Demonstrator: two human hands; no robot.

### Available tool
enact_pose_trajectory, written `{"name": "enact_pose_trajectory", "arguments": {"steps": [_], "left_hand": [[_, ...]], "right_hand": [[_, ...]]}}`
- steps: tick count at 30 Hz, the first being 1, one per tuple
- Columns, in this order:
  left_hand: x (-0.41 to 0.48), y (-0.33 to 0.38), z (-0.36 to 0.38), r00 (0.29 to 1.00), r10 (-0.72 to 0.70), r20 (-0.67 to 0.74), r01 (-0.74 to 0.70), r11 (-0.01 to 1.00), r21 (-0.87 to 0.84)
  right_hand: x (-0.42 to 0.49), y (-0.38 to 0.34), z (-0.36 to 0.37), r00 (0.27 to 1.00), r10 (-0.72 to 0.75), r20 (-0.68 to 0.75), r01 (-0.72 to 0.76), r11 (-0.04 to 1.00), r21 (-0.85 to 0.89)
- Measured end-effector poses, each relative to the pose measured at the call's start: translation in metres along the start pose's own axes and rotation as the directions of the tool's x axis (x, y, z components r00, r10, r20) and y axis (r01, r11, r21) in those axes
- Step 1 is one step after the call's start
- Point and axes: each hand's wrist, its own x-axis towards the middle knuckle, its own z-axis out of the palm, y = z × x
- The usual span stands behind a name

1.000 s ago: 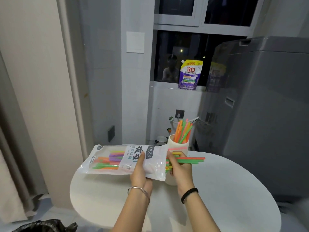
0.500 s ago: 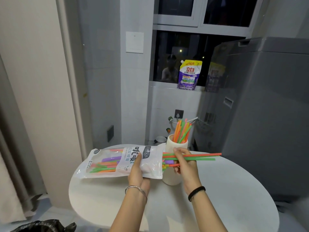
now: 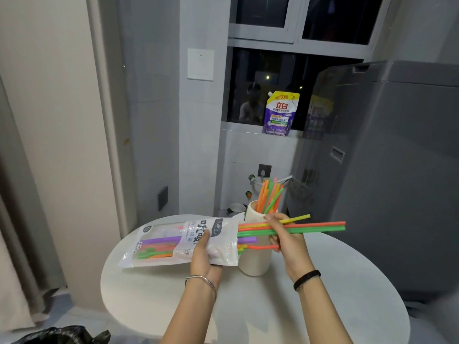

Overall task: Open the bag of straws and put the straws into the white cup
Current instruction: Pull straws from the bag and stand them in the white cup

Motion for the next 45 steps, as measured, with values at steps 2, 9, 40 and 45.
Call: {"name": "enact_pose_trajectory", "arguments": {"steps": [2, 9, 40, 45], "left_hand": [[0.003, -0.006, 0.002, 1.0, -0.013, 0.014, 0.013, 1.0, -0.003], [0.003, -0.013, 0.005, 0.998, -0.038, 0.041, 0.037, 0.999, 0.016], [0.004, 0.006, 0.006, 1.0, -0.02, 0.022, 0.02, 1.0, 0.011], [0.003, 0.004, 0.006, 0.999, -0.03, 0.026, 0.03, 1.0, 0.002]], "right_hand": [[0.001, 0.003, 0.004, 0.999, 0.049, 0.02, -0.048, 0.998, -0.052], [0.007, 0.003, 0.006, 0.996, 0.073, 0.058, -0.069, 0.995, -0.067], [0.061, -0.119, -0.016, 0.931, -0.351, 0.105, 0.362, 0.842, -0.4], [0.074, -0.137, -0.015, 0.91, -0.388, 0.144, 0.403, 0.751, -0.524]]}}
